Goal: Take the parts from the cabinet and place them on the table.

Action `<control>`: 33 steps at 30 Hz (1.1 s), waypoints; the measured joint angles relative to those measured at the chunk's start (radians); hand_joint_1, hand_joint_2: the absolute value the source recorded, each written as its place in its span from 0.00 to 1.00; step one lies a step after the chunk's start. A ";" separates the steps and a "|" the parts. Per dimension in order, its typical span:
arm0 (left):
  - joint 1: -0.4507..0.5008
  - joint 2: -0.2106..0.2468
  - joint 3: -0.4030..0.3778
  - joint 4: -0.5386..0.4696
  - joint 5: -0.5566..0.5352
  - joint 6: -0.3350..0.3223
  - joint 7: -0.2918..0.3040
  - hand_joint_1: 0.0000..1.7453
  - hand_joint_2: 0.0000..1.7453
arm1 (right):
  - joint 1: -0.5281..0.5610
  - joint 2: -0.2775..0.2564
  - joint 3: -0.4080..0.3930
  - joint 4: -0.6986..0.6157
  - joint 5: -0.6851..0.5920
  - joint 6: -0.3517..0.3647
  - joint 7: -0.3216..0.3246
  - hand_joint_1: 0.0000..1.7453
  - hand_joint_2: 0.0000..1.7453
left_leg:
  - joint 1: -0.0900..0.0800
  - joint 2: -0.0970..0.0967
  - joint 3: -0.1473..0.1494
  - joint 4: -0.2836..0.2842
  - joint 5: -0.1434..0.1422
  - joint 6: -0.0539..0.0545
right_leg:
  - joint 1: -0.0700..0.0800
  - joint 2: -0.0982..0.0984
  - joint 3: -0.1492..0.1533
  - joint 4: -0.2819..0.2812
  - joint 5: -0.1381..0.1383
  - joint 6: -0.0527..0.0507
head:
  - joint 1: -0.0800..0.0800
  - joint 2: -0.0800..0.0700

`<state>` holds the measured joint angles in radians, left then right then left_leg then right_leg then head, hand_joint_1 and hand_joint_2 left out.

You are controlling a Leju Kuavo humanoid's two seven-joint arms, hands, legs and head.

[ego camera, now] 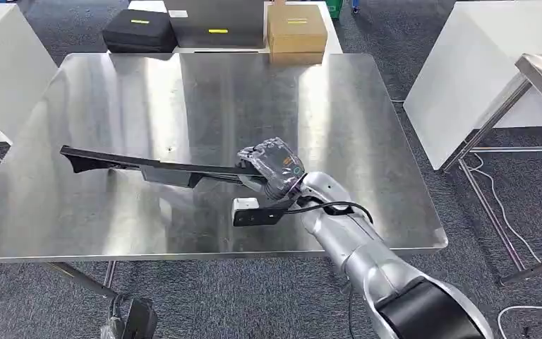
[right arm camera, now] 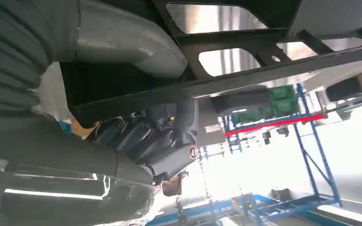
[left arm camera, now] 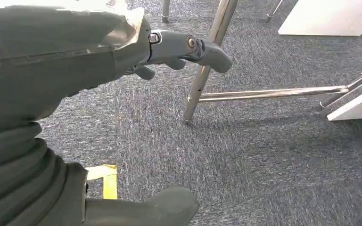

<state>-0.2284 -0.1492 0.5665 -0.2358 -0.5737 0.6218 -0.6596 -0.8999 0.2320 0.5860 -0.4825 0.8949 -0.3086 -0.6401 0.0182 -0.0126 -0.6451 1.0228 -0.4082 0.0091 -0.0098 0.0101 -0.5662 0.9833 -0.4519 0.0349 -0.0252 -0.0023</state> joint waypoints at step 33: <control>0.006 0.008 -0.010 0.000 -0.014 -0.004 0.005 0.00 0.00 | -0.033 -0.095 0.001 0.071 -0.027 -0.076 0.097 0.00 1.00 | 0.004 0.001 0.001 0.000 0.000 0.000 | 0.001 0.000 -0.002 0.002 0.000 0.000 | 0.000 0.000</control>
<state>-0.2225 -0.1411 0.5566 -0.2358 -0.5882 0.6180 -0.6546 -0.9325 0.1373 0.5867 -0.4116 0.8679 -0.3842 -0.5432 0.0225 -0.0114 -0.6440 1.0227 -0.4081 0.0089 -0.0088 0.0101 -0.5679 0.9858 -0.4520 0.0347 -0.0248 -0.0023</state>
